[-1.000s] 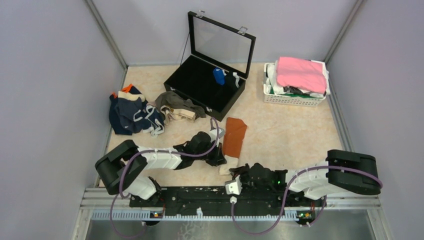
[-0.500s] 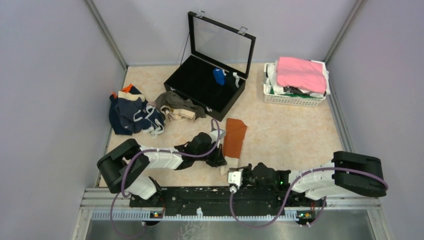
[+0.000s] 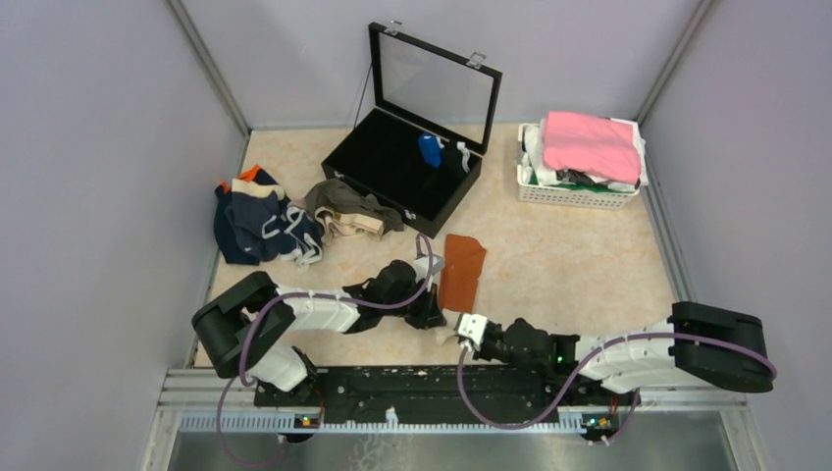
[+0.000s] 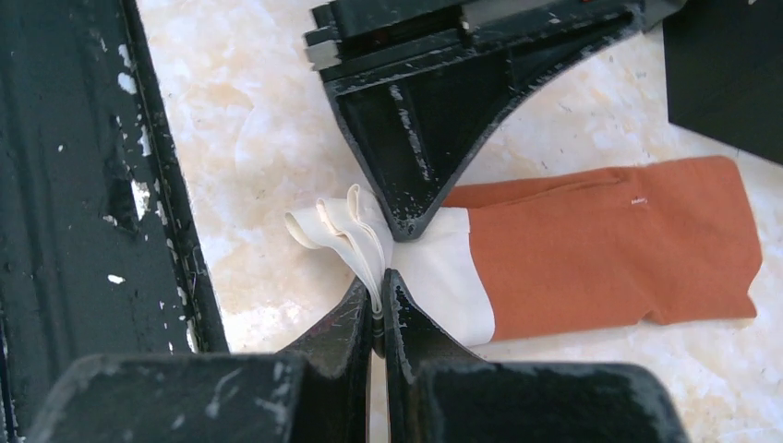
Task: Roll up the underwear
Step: Roll the underwear to the center of the board.
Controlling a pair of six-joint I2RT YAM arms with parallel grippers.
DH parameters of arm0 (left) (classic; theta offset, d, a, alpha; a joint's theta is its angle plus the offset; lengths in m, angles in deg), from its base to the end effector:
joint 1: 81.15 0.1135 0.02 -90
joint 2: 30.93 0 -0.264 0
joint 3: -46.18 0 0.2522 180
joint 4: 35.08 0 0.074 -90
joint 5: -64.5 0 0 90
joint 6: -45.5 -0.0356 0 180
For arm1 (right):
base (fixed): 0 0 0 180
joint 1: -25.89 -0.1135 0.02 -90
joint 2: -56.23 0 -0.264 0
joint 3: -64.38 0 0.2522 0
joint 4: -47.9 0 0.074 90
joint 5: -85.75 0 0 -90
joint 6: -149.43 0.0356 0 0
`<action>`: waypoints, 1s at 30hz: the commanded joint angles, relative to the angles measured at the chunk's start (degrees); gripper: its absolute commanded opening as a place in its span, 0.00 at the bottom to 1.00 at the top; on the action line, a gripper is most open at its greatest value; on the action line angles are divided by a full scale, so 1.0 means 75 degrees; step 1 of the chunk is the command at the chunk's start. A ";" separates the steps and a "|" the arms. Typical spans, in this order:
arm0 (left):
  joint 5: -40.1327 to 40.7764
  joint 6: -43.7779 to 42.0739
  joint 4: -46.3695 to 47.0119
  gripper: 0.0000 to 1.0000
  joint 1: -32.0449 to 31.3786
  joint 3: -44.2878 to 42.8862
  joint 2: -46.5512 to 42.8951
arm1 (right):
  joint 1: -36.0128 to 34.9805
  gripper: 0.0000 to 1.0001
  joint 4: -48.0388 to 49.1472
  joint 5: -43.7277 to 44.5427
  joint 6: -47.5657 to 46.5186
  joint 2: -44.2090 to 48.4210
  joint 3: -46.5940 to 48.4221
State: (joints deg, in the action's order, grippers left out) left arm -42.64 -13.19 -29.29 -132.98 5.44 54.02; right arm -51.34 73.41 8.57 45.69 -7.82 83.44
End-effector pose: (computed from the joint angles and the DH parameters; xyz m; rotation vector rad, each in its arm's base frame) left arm 0.1538 -0.2126 0.1335 0.6109 2.3750 -1.0600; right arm 0.0487 0.1790 0.1363 -1.2703 1.4642 0.5342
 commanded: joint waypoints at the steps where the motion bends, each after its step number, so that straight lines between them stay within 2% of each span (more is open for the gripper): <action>1: 0.0204 -0.0259 -0.0190 0.00 0.0032 -0.0089 0.0209 | 0.0292 0.00 -0.0235 -0.0134 0.1224 0.0449 0.0113; 12: 0.0150 -0.0319 -0.0353 0.00 0.0032 -0.0285 0.0197 | 0.1108 0.00 -0.1872 -0.0409 0.2467 0.0605 0.0646; 30: 0.0053 -0.0368 -0.0411 0.00 0.0032 -0.0349 0.0233 | 0.1940 0.00 -0.2763 -0.0579 0.3244 -0.0123 0.1316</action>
State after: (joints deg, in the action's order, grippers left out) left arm -42.67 -14.48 -30.58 -132.98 3.91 54.76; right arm -37.92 54.07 4.41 68.73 -7.49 90.91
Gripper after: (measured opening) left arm 0.005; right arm 0.018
